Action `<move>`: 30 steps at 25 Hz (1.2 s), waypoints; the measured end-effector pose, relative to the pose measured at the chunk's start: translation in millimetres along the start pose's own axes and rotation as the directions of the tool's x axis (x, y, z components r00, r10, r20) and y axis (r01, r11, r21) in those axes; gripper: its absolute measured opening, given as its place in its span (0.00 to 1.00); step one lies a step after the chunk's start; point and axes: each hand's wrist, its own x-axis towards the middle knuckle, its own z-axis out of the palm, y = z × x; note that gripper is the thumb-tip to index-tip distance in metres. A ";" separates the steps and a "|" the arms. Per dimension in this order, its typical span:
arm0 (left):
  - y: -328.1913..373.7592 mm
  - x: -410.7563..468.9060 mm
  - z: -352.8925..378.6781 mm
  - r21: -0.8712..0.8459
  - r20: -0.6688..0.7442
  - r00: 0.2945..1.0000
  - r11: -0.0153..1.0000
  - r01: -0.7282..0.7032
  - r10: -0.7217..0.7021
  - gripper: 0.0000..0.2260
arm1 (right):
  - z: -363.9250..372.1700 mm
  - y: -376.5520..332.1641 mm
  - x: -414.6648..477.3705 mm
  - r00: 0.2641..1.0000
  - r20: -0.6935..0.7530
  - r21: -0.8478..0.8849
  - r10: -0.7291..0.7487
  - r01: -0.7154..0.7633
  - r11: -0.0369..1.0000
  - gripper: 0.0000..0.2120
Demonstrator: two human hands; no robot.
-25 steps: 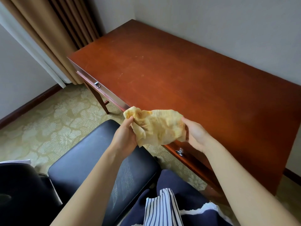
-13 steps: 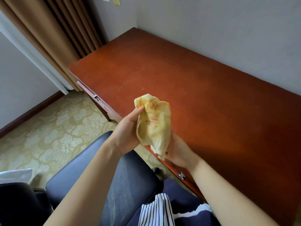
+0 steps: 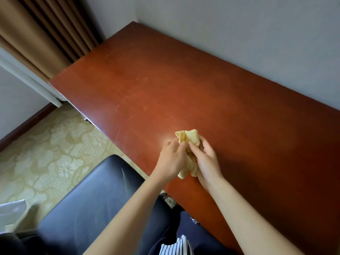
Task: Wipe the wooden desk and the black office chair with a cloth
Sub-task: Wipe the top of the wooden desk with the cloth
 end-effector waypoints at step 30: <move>10.7 143.4 52.1 0.629 0.191 0.981 0.765 -0.137 0.019 0.22 | -155.2 -95.2 191.7 0.753 0.458 -0.883 -0.473 0.328 -0.335 0.11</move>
